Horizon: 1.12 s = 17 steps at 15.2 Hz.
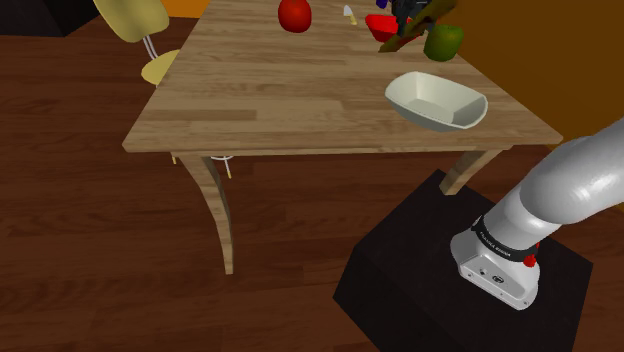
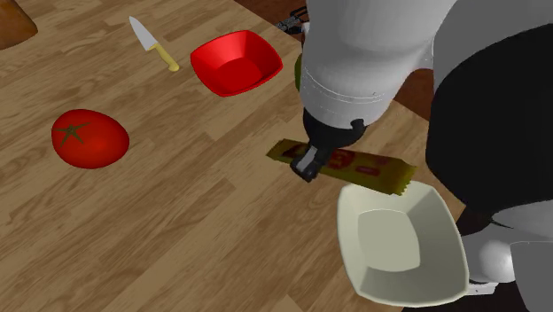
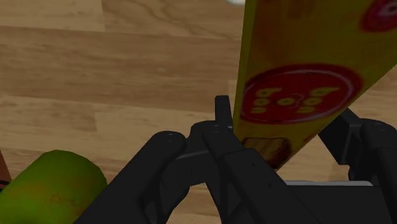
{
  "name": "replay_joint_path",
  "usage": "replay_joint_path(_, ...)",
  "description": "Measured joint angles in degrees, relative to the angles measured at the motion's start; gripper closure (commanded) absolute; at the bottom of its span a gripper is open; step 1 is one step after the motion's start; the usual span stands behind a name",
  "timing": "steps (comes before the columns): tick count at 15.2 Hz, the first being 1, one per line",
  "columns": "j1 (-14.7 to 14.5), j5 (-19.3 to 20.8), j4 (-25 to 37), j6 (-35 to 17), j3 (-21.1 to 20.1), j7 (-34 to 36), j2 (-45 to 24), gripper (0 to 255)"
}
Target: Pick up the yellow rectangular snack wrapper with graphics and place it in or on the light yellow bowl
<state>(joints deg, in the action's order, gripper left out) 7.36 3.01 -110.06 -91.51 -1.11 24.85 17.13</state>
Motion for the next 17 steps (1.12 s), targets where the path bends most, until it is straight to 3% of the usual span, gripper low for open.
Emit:
replay_joint_path(13,-3.57,-4.18,-19.17,6.48,-5.25,7.07,25.47,255)
replay_joint_path(17,-3.94,-4.67,-23.11,5.22,-5.65,7.52,28.13,255)
